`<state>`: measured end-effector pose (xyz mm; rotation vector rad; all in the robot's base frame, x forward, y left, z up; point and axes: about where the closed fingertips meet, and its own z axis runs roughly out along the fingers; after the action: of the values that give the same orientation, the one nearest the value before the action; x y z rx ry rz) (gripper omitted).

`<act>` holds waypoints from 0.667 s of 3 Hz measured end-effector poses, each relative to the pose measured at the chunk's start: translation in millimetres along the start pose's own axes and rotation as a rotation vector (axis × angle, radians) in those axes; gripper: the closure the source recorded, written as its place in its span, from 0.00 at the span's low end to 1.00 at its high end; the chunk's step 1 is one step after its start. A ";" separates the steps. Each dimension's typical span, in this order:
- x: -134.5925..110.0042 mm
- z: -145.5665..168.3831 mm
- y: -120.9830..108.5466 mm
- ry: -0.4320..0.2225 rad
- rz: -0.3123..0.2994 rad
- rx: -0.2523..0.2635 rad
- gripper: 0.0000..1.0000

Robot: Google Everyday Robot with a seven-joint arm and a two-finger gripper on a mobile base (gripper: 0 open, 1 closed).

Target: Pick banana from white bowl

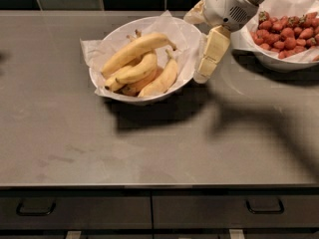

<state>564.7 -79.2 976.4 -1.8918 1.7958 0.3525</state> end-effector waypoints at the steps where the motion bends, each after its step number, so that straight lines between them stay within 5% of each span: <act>1: -4.9 12.0 -14.9 -0.043 0.002 -0.007 0.00; 2: -23.9 22.5 -48.3 -0.103 -0.026 0.003 0.00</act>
Offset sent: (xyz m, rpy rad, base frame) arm 0.0805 0.0518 0.0102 0.1424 -0.0155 0.0863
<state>613.4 -47.0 978.4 -1.8581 1.7026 0.4297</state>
